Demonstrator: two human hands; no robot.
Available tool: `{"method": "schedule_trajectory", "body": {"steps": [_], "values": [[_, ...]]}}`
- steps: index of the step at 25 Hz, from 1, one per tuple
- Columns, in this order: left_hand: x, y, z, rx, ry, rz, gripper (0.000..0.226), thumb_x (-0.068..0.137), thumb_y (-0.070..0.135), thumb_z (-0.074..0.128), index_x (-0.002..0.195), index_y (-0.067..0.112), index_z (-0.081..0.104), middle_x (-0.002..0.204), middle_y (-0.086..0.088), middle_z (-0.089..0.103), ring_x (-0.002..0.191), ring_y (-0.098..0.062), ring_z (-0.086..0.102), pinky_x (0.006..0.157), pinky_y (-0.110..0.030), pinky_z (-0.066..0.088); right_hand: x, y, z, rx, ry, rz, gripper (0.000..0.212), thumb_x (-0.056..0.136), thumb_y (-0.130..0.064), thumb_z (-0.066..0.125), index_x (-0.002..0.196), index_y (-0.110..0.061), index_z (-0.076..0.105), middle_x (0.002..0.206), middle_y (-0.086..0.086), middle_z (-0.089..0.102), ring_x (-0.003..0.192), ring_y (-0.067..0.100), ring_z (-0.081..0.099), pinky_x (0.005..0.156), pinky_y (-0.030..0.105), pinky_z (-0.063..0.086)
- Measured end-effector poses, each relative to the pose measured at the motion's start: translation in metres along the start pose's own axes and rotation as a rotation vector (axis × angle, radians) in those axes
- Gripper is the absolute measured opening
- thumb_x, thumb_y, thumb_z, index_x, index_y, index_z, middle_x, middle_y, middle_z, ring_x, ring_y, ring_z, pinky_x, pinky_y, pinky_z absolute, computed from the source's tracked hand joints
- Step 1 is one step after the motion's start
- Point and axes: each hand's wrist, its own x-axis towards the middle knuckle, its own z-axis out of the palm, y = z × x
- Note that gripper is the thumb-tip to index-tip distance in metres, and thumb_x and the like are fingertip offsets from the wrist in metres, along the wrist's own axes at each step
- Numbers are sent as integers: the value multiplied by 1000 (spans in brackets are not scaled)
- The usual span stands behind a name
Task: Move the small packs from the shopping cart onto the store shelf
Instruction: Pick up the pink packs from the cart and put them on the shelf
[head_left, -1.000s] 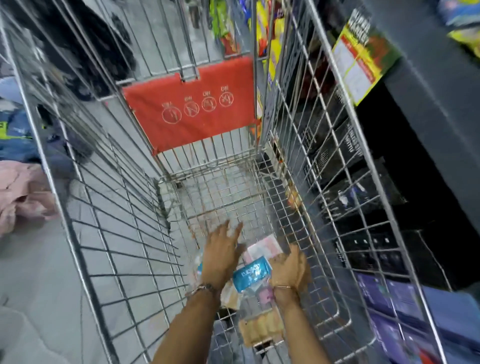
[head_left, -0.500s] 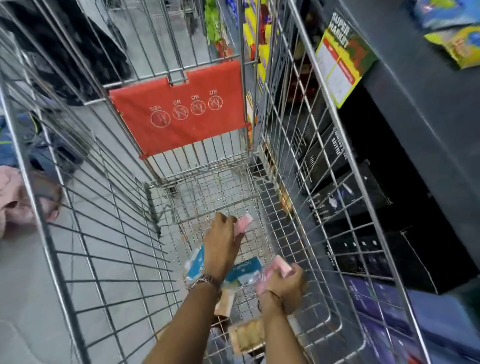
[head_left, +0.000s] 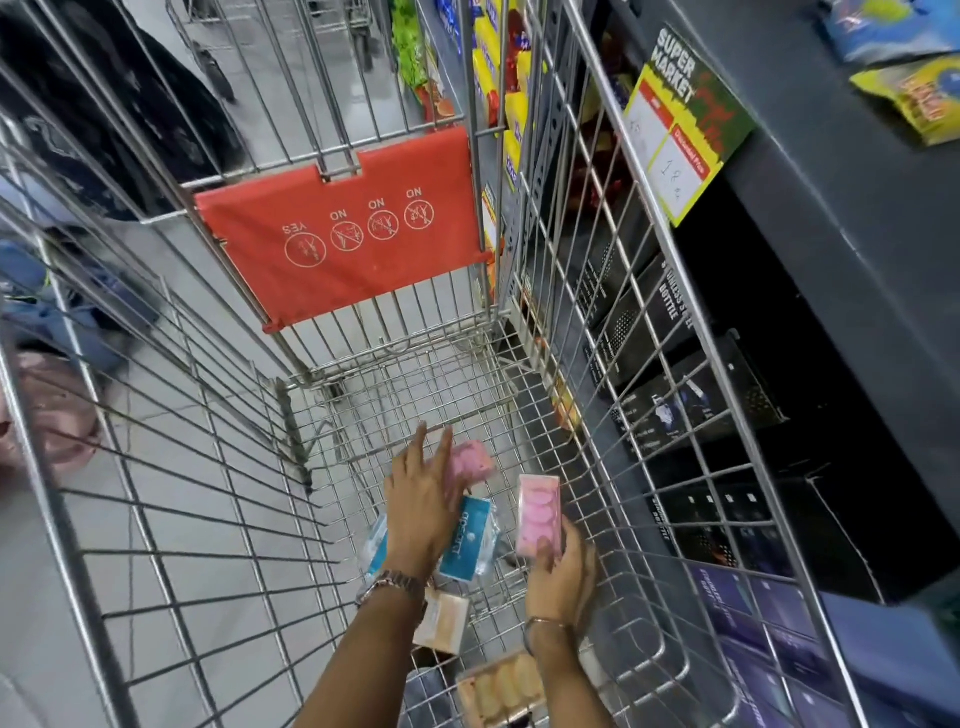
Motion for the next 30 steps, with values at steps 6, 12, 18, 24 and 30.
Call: {"method": "schedule_trajectory", "body": {"steps": [6,12,18,24,30], "values": [[16,6,1,-62,-185,-151,83,77,39,69,145,25,23,135,-13,37,123,-28,38,105,-41,40,4,-14,2,159,-51,267,51,80,-22,70,126,-11,50,125,16,56,105,35,60,70,30,48],[35,3,-11,-457,-264,-323,81,64,17,82,133,13,40,136,-14,35,114,-29,52,102,-36,47,26,-33,-4,376,-84,325,44,69,-11,79,105,-7,54,116,17,64,94,33,66,77,44,58],[22,19,-51,-1054,-207,-307,68,82,7,66,140,5,31,134,-23,50,93,-22,58,67,-18,54,4,-71,-21,494,-66,179,28,80,-16,69,103,-8,55,108,19,69,85,31,70,68,46,61],[12,90,-169,-1225,104,-84,59,87,13,62,139,10,35,132,-17,52,89,-21,62,74,-34,55,-57,-128,-105,564,22,-27,34,90,-14,58,124,-15,54,114,16,67,79,19,65,67,35,60],[-23,206,-280,-1260,290,185,39,95,23,49,130,5,48,124,-16,58,101,-18,61,91,-25,53,-111,-171,-242,679,333,-409,30,87,1,58,117,-1,61,118,19,66,107,32,61,95,36,46]]}}
